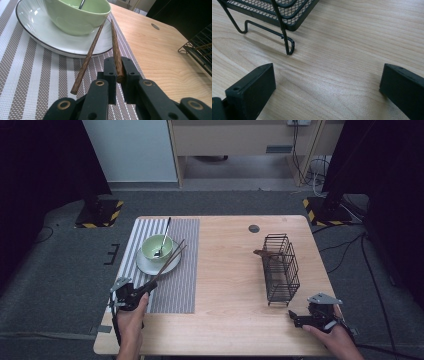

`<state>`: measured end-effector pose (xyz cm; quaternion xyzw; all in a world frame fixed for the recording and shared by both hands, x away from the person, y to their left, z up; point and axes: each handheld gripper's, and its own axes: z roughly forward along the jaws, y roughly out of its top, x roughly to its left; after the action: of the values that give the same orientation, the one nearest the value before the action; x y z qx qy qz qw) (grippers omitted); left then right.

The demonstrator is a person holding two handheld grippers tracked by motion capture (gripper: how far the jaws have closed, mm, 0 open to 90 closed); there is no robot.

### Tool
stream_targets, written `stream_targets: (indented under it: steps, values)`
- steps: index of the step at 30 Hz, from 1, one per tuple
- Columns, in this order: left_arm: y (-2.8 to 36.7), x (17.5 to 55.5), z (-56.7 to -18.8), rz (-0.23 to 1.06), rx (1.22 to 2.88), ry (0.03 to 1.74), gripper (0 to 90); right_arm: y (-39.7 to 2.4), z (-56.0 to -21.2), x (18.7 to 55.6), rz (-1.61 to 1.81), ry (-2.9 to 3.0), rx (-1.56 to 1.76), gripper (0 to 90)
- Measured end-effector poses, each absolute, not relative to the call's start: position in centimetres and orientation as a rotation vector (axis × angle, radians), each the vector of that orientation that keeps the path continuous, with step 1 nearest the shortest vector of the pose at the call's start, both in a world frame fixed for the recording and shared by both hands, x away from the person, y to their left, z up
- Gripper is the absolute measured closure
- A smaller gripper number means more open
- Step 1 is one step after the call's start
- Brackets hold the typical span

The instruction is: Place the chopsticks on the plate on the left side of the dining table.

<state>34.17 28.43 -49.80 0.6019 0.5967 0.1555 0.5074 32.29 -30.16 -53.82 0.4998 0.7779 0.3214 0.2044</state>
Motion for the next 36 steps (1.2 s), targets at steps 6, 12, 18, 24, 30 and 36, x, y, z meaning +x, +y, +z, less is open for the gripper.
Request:
stream_targets:
  steps: [6, 12, 18, 24, 30, 36]
  values:
    - [28.6, 34.3, -50.4, 0.341, 1.459, 1.459, 83.4, -30.2, -53.8, 32.3, 0.897, 2.170, 1.396, 0.4]
    - [28.4, 34.4, -50.7, 0.319, 1.483, 1.467, 83.4, -30.2, -53.8, 32.3, 0.897, 2.170, 1.396, 0.4]
    - [28.0, 34.6, -51.1, 0.318, 1.536, 1.477, 83.5, -30.2, -53.8, 32.3, 0.898, 2.170, 1.397, 0.4]
    - [28.1, 34.7, -51.4, 0.306, 1.547, 1.484, 83.6, -30.2, -53.8, 32.3, 0.897, 2.170, 1.396, 0.4]
    - [28.0, 34.9, -51.7, 0.283, 1.557, 1.480, 83.6, -30.2, -53.8, 32.3, 0.897, 2.170, 1.396, 0.4]
    - [28.1, 35.0, -52.1, 0.268, 1.566, 1.497, 83.6, -30.2, -53.8, 32.3, 0.897, 2.170, 1.396, 0.4]
